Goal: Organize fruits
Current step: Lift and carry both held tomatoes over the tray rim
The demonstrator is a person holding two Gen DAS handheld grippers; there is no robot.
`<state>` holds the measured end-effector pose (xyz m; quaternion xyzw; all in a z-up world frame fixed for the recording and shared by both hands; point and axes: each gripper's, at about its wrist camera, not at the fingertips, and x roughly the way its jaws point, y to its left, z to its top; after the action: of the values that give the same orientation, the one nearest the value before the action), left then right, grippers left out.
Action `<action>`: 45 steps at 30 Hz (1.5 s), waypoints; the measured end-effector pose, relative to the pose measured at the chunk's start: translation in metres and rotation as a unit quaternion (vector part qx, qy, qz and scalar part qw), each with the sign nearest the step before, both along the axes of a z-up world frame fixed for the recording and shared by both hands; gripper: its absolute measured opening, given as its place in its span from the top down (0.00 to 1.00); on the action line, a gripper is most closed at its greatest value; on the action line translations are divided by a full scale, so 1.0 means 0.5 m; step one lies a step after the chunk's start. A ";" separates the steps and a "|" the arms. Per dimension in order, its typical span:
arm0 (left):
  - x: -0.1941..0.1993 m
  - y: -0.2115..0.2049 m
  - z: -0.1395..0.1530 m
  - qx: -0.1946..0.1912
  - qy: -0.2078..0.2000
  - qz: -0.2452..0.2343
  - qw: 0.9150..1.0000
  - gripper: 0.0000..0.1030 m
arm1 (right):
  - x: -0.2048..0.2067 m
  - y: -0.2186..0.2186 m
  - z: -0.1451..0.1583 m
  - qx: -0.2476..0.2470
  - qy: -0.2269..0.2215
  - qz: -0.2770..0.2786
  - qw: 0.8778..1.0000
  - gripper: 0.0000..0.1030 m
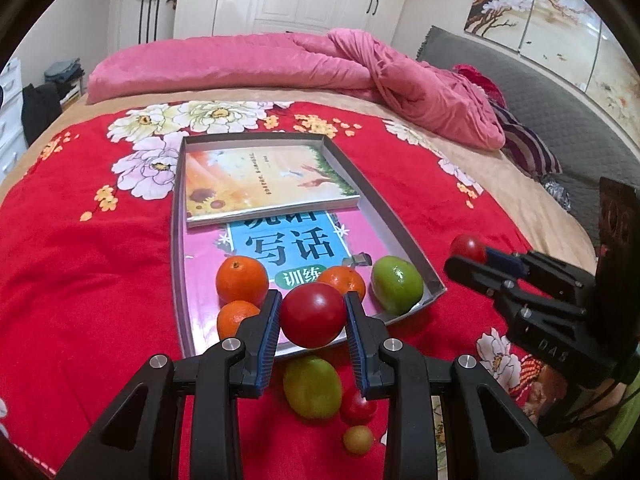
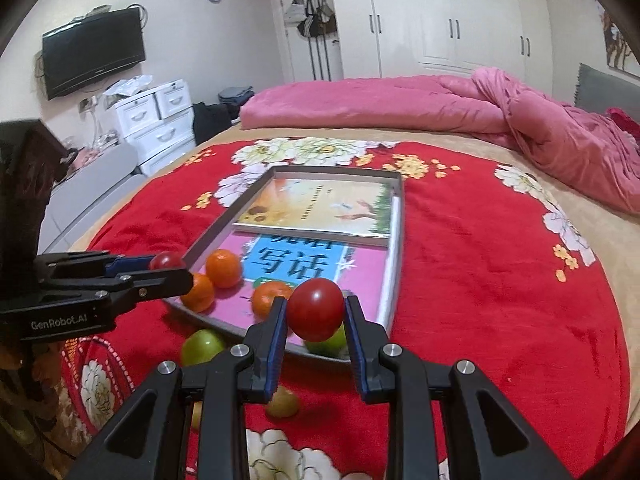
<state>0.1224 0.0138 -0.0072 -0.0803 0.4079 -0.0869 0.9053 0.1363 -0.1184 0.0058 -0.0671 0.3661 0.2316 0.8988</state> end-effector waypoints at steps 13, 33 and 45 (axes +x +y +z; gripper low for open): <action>0.043 -0.019 -0.039 0.010 0.023 -0.009 1.000 0.69 | 0.034 -0.028 -0.018 -0.022 0.012 -0.037 0.999 0.72; 0.057 -0.028 -0.075 0.023 0.056 -0.021 0.998 0.69 | 0.048 -0.024 -0.045 -0.039 0.034 -0.037 0.998 0.72; 0.058 -0.026 -0.080 0.022 0.059 -0.020 0.998 0.69 | 0.047 -0.014 -0.056 -0.047 0.043 -0.026 0.998 0.72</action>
<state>0.1516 0.0009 -0.0470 -0.0566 0.4638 -0.0914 0.8794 0.1600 -0.1256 -0.0221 -0.0898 0.4165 0.1929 0.8839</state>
